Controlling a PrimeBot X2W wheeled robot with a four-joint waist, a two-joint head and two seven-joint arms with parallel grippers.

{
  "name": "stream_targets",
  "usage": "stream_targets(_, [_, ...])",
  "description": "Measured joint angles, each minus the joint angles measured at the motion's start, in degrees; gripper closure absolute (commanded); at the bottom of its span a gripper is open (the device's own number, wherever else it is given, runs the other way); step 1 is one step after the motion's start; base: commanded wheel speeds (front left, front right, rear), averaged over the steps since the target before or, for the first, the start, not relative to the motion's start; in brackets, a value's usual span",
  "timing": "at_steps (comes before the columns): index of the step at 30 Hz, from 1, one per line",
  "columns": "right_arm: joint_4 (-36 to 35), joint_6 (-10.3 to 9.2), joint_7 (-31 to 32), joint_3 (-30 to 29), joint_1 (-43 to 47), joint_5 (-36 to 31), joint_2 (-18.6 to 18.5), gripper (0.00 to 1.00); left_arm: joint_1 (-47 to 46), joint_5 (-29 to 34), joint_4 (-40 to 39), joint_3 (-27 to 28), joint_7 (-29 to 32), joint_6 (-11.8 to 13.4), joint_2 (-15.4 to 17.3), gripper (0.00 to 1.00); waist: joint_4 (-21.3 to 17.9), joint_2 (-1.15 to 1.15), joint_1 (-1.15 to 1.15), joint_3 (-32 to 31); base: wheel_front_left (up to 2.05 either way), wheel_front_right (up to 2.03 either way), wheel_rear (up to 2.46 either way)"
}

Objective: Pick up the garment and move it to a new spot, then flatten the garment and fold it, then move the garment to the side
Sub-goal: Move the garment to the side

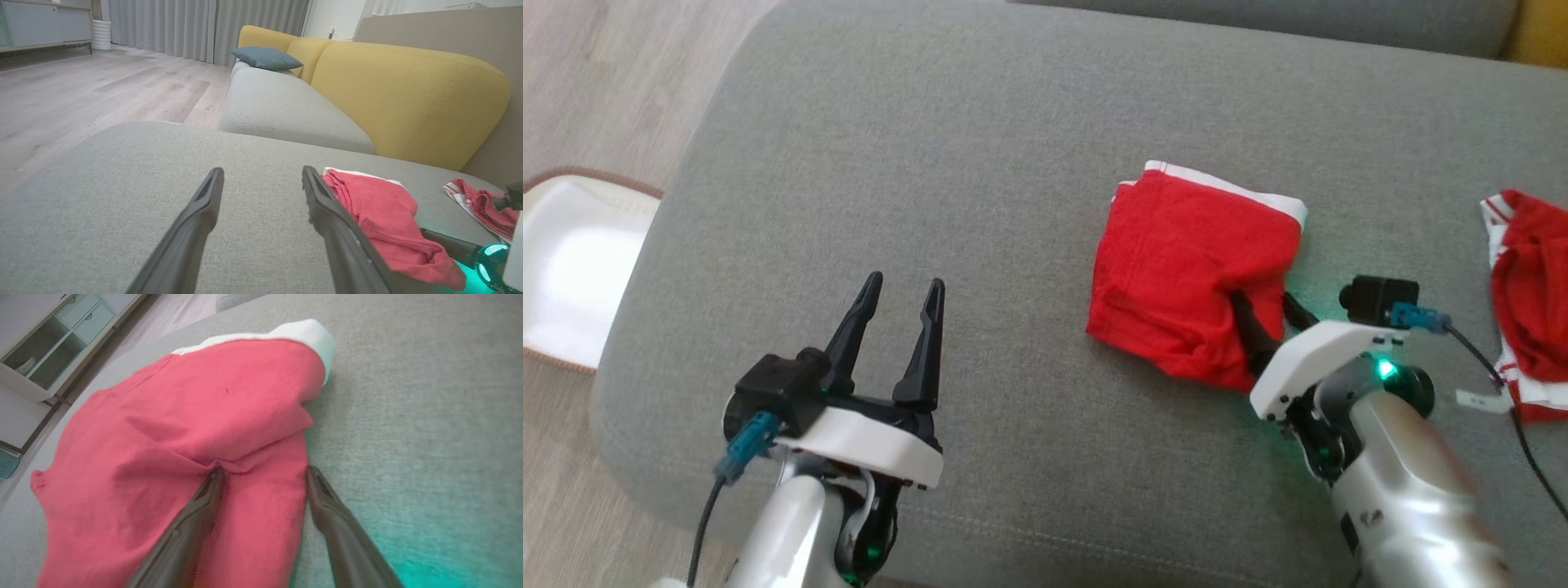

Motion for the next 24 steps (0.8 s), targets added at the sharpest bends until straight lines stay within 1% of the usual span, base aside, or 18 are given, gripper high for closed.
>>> stream_targets(11, [8.0,0.00,-1.3,6.0,-6.8,1.5,-0.7,0.00,-0.9,-0.5,0.0,-0.1,0.0,0.1,0.0,0.00,0.1,0.00,0.00,1.9,0.00,0.00,0.00])
stream_targets(12, [8.4,0.00,-1.3,6.5,-7.2,1.7,-0.7,0.48,-1.4,-0.5,0.0,-0.1,0.0,0.1,0.0,0.00,0.1,0.00,0.00,2.0,0.00,0.00,0.00])
stream_targets(13, [8.7,0.00,-1.4,7.2,-7.5,1.7,-0.8,0.48,-1.7,-0.5,0.0,-0.1,0.0,0.1,0.0,0.00,0.1,0.00,0.00,2.0,0.00,0.00,0.00])
stream_targets(14, [9.2,0.00,-1.4,7.7,-7.9,1.6,-0.9,1.00,-2.1,-0.5,0.0,-0.1,0.0,0.1,0.0,0.00,0.0,0.00,0.00,2.1,0.00,0.00,0.00])
stream_targets(19, [11.0,0.00,-4.0,9.6,-8.6,-0.1,-1.0,1.00,-2.3,-0.5,0.0,0.0,0.0,0.1,0.0,0.00,-0.6,0.00,0.00,1.7,0.00,0.00,0.00])
stream_targets(24, [12.6,0.00,-7.0,11.2,-9.4,-7.5,-0.9,1.00,-2.1,-0.5,0.1,0.5,0.0,0.1,0.0,0.00,-2.0,0.00,0.00,0.8,0.00,0.00,0.00])
